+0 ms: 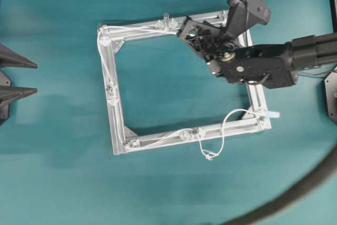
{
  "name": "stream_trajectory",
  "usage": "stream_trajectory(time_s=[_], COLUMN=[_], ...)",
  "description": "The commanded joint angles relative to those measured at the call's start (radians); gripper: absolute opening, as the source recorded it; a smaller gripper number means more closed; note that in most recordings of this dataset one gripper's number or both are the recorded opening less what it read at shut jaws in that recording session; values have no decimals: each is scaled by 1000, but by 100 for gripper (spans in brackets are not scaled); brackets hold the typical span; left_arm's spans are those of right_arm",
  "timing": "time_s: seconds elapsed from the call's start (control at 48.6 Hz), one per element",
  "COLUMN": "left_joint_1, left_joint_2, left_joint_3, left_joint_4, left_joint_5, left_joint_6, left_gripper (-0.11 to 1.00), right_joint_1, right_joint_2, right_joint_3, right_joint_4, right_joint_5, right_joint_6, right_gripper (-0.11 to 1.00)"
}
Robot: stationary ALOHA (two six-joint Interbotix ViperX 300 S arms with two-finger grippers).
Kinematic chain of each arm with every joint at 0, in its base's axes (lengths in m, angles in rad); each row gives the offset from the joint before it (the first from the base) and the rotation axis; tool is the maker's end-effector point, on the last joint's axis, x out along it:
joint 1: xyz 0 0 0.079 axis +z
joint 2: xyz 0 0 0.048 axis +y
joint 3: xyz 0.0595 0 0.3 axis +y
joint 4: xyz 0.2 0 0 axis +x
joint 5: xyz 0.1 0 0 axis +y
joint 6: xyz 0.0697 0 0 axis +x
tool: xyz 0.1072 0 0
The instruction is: Move the cable alternately left and right between 8 pins so it hooks onto each one.
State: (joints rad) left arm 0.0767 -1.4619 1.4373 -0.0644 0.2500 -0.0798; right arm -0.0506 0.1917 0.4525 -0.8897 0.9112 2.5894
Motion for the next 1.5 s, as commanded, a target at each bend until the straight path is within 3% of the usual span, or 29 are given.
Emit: stream_trajectory(time_s=[0.0,0.206,0.391,0.638,0.782,0.905,0.987,1.275,1.481], left_joint_1=[-2,-2,-2,-2,-2,-2,-2,-2,-2], left_joint_2=[15,15,15,15,15,17,17,15,15], left_joint_3=[-21,-21,-21,-21,-21,-21,-21,-21,-21], left_joint_4=[3,3,3,3,3,3,5,5,3], left_joint_5=[-5,-5,-5,-5,-5,-5,-5,-5,-5], left_joint_6=[-6,-6,-6,-6,-6,-6,-6,-6,-6], left_gripper=[76,76,76,76,76,76,76,76,76], right_joint_1=[2,-18,-64,-127,-169,-196,-204,-207,-247], right_joint_2=[-63,-178,-258,-268,-268,-268,-270,-270,-270], right_joint_3=[26,137,213,221,212,210,210,212,249], right_joint_4=[-3,-5,0,-9,-49,-80,-107,-222,-238], right_joint_5=[-2,-12,-63,-71,-66,-55,-44,-9,-17], right_joint_6=[-20,-87,-238,-439,-575,-649,-673,-664,-618], right_gripper=[15,15,15,15,15,15,15,15,15])
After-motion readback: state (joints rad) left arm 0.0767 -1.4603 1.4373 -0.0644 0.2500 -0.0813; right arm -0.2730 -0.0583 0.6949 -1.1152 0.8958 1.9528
